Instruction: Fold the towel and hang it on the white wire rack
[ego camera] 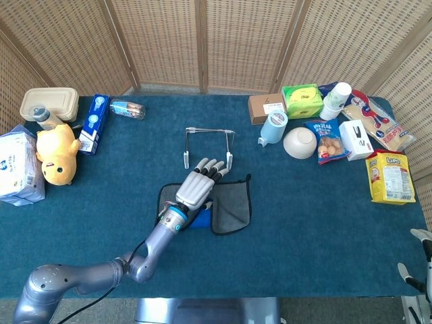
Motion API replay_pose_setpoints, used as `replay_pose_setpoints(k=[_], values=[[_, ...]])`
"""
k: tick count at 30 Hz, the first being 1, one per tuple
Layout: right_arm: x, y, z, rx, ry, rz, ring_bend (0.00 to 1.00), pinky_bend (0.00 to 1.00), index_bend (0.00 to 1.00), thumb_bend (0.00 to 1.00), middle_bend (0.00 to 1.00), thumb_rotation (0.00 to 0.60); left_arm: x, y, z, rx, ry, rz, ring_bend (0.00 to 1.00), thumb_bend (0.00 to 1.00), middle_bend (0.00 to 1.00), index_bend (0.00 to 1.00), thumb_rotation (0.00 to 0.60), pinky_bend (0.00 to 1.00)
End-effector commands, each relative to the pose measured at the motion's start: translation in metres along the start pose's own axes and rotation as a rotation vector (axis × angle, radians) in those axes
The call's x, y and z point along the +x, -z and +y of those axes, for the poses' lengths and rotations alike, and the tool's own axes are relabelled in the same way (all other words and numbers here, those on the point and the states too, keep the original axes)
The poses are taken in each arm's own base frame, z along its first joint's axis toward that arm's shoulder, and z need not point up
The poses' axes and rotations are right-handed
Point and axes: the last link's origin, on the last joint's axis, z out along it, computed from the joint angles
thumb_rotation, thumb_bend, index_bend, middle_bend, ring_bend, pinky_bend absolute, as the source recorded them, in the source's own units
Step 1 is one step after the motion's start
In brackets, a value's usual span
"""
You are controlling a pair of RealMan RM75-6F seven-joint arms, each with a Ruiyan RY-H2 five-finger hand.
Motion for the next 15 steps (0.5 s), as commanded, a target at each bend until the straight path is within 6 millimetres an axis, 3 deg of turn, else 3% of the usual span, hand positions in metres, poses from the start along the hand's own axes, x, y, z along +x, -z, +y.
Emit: replay_pose_setpoints(k=[1,15], values=[[0.0,0.0,0.0,-0.001,0.0,0.002,0.27,0.37,0.23,0.23,0.22,0.6,0.0,0.001,0.001,-0.001,0.007,-0.001,0.0,0.29,0.0,0.12,0.6,0.0],[0.001,-0.002,-0.005,0.014,0.001,0.0,0.27,0.37,0.23,0.23,0.22,0.6,0.018,0.026,-0.002,-0.044,0.092,0.035,0.0,0.29,0.01,0.13,0.6,0.0]])
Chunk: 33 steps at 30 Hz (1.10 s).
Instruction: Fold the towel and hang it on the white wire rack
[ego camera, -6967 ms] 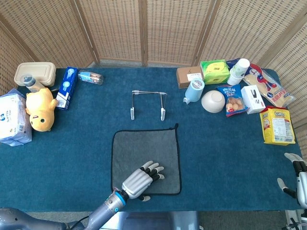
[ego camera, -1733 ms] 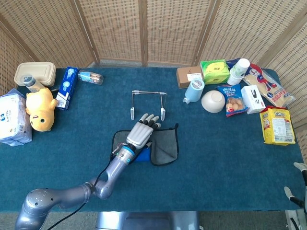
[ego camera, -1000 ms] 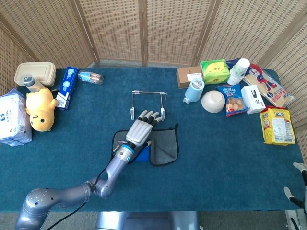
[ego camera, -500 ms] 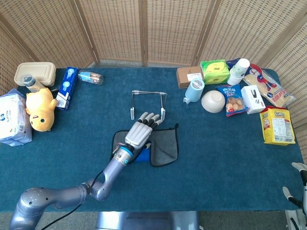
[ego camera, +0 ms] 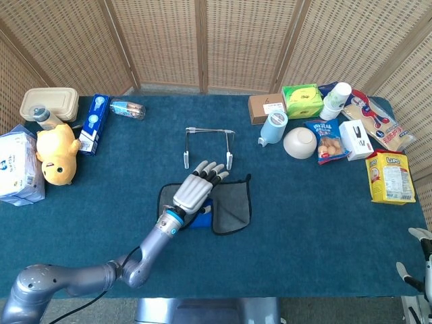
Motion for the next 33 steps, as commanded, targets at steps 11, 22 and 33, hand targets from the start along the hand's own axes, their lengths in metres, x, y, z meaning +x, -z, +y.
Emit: replay_pose_setpoints(k=[11,22,33], values=[[-0.004,-0.006,-0.011,0.031,0.002,-0.016,0.27,0.37,0.23,0.23,0.22,0.6,0.022,0.063,-0.019,-0.058,0.105,-0.017,0.0,0.29,0.05,0.23,0.6,0.0],[-0.011,-0.01,-0.02,0.055,0.0,-0.034,0.27,0.37,0.23,0.22,0.22,0.6,0.018,0.111,-0.045,-0.046,0.049,-0.079,0.0,0.29,0.06,0.28,0.6,0.0],[-0.01,-0.008,-0.017,0.045,0.001,-0.031,0.27,0.37,0.23,0.23,0.22,0.6,0.001,0.107,-0.054,-0.039,-0.085,-0.059,0.0,0.29,0.07,0.3,0.6,0.0]])
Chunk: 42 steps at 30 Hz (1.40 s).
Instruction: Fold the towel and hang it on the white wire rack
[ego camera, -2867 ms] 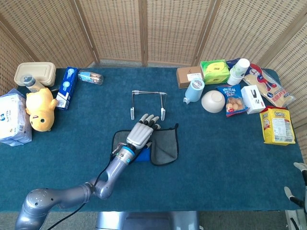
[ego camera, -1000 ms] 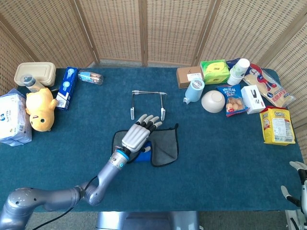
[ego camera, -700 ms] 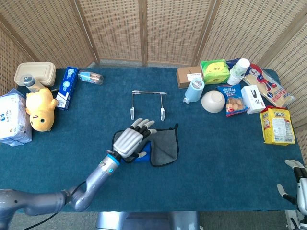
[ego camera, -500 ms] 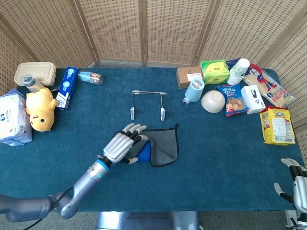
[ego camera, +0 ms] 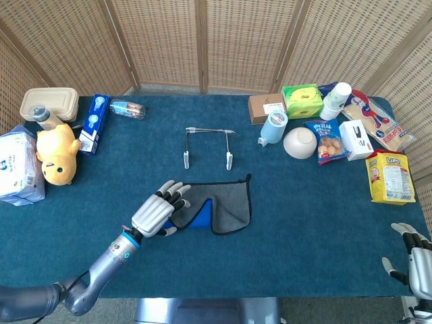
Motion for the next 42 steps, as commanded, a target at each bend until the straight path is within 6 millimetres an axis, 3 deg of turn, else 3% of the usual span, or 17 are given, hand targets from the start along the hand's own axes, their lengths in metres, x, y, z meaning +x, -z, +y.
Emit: replay_pose_setpoints(k=[1,8,14,30,42], values=[[0.0,0.001,0.001,-0.004,0.001,0.0,0.27,0.37,0.23,0.23,0.22,0.6,-0.005,-0.002,-0.001,0.006,-0.016,-0.003,0.0,0.29,0.07,0.3,0.6,0.0],[0.0,0.001,0.002,-0.005,-0.002,0.003,0.27,0.37,0.23,0.23,0.22,0.6,-0.011,-0.006,-0.002,0.021,-0.003,-0.003,0.0,0.29,0.07,0.31,0.6,0.0],[0.001,0.002,0.003,-0.009,-0.003,0.007,0.27,0.37,0.23,0.23,0.22,0.6,-0.005,-0.005,0.001,0.017,0.056,0.032,0.0,0.29,0.08,0.31,0.6,0.0],[0.001,0.001,-0.003,0.006,0.0,0.009,0.27,0.37,0.23,0.23,0.22,0.6,-0.002,0.02,-0.015,0.019,0.016,0.002,0.0,0.29,0.08,0.31,0.6,0.0],[0.001,0.004,-0.001,-0.007,0.001,0.01,0.27,0.37,0.23,0.23,0.22,0.6,-0.015,-0.002,-0.006,-0.001,-0.028,0.021,0.0,0.3,0.08,0.31,0.6,0.0]])
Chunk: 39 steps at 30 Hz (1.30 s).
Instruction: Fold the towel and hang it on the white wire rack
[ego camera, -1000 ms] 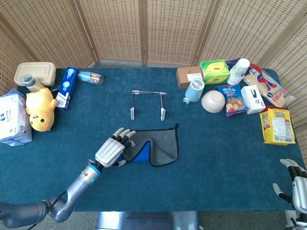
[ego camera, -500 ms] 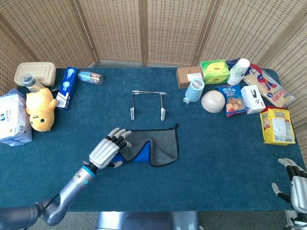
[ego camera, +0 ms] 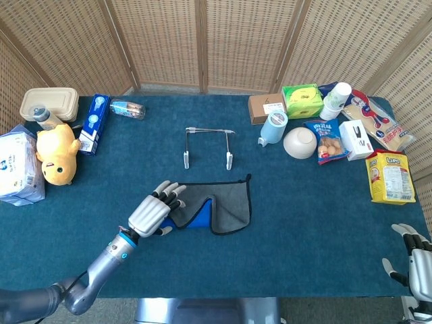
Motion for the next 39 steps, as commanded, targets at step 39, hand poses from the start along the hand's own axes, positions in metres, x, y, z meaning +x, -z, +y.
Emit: replay_pose_setpoints(k=[39], values=[[0.004,0.007,0.007,-0.029,0.002,0.018,0.27,0.37,0.24,0.24,0.22,0.6,-0.009,-0.009,-0.002,-0.016,0.011,-0.028,0.0,0.37,0.1,0.3,0.6,0.0]])
